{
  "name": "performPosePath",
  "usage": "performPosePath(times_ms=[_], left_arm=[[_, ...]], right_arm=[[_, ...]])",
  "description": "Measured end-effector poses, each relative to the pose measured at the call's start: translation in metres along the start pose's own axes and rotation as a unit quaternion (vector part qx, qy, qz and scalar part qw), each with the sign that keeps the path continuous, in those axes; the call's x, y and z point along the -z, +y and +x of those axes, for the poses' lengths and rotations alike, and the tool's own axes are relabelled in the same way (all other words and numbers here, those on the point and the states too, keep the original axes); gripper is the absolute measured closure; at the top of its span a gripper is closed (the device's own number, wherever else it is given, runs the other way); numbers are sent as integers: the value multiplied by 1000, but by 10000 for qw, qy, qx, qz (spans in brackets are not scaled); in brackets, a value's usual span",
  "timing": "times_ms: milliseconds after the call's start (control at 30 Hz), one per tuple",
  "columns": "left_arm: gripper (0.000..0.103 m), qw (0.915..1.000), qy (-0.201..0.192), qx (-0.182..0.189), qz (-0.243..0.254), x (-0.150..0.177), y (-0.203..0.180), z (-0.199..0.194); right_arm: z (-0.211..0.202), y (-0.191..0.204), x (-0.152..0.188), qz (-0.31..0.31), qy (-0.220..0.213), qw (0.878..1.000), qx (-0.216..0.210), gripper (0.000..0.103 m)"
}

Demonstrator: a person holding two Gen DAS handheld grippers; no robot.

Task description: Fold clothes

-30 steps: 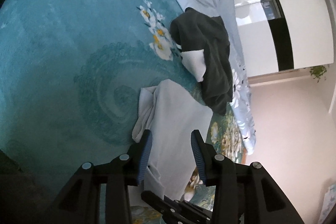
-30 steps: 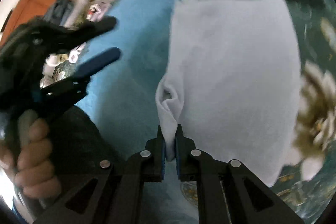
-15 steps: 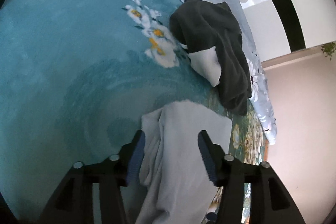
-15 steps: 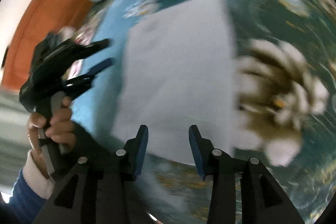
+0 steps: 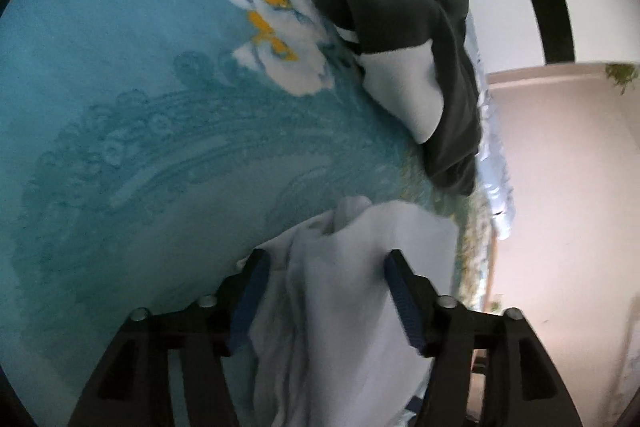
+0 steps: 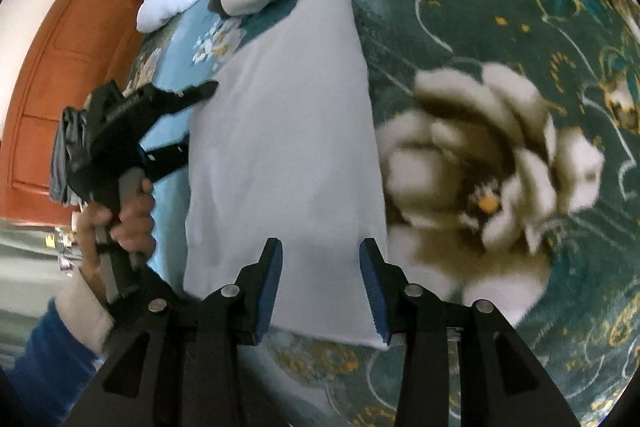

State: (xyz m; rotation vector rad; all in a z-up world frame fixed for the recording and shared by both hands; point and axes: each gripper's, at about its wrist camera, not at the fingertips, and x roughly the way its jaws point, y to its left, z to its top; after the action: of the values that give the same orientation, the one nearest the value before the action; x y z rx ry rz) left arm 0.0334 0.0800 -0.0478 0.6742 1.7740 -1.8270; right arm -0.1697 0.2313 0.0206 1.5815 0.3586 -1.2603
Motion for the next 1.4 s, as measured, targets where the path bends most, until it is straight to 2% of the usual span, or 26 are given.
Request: performPosePath(times_ms=[133,233,300,333,367,467,567,667,900,1100,1200,1233,1267,1300,1333,1400], left_arm=[[34,9999,60,144,4,-4,3,3],[36,9997,45,-7,227,-2,-1,3],[44,9989,26,-180,428,1,-4,4],[54,9979,11,-327,568,3,-7,4],[69,9972,-14,-398,634,4,-9,4],[83,9971,-114,-414,636,9,-10,-1],[89,9968,-214,-430,638,14,-12,-5],[91,9969,-305,-375,616,17,-13,-14],[92,9977,-398,-304,452,17,-10,-25],[92,9984,-418,-286,268,17,-6,-28],[88,9987,-312,-254,313,14,-7,-22],[76,9987,-278,-249,347,13,-7,-20],[55,9987,-244,-244,381,13,-8,-18],[47,9986,-209,-238,415,12,-9,-15],[43,9986,-175,-233,450,11,-10,-13],[42,9984,-106,-222,518,10,-11,-8]], right_arm=[[7,6,-6,31,61,10000,-29,62],[11,10,-11,54,107,9999,-50,59],[10,8,-10,157,104,9998,-115,59],[8,6,-8,216,97,9996,-142,59],[4,4,-6,275,89,9994,-166,59],[-2,1,-3,383,10,9990,-222,59],[-16,-2,2,397,-148,9988,-252,59],[-22,-6,4,414,-306,9986,-149,59],[-30,-24,5,533,-563,9968,172,58],[-2,-30,16,558,-169,9982,160,58],[7,-32,24,599,-49,9981,161,58],[8,-33,25,621,-47,9980,140,58],[7,-34,26,620,-43,9980,120,58],[7,-34,26,611,-27,9981,107,58],[7,-35,25,603,-7,9981,98,58],[6,-37,25,642,29,9979,70,58]])
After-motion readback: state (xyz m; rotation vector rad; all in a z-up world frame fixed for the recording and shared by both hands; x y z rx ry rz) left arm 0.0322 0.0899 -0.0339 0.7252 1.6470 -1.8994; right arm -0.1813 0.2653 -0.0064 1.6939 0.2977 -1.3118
